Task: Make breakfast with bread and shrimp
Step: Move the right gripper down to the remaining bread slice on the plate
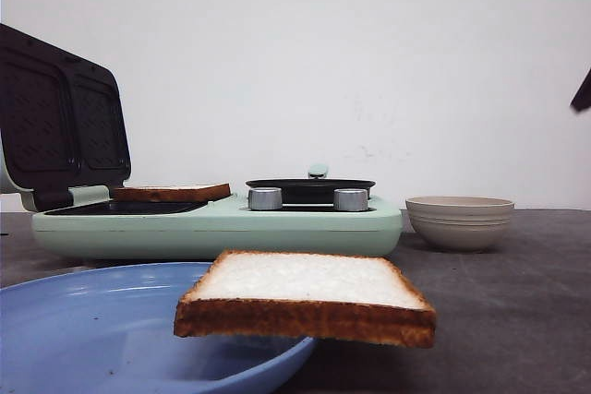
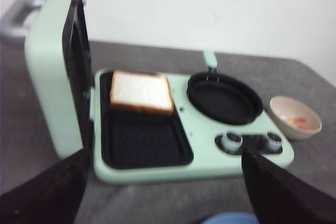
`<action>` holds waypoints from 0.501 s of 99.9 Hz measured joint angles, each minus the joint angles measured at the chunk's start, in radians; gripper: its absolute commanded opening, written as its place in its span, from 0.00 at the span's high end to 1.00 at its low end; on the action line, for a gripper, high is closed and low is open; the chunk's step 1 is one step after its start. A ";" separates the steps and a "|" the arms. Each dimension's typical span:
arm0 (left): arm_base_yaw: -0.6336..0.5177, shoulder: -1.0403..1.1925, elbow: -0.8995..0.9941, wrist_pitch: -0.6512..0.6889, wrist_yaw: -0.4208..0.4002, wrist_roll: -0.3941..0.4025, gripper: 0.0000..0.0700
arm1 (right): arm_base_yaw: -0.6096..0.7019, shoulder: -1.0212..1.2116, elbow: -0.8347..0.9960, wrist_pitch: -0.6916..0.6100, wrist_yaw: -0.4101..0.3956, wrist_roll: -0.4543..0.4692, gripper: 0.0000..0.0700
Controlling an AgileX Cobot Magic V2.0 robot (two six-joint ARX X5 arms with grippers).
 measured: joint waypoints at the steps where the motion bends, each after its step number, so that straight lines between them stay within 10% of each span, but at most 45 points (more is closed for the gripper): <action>1: 0.000 -0.003 -0.001 -0.007 -0.002 -0.002 0.27 | 0.006 0.002 -0.006 0.004 0.000 0.005 0.79; 50: 0.000 -0.040 -0.003 -0.105 -0.025 -0.009 0.27 | 0.325 0.201 -0.241 0.431 -0.035 0.369 0.61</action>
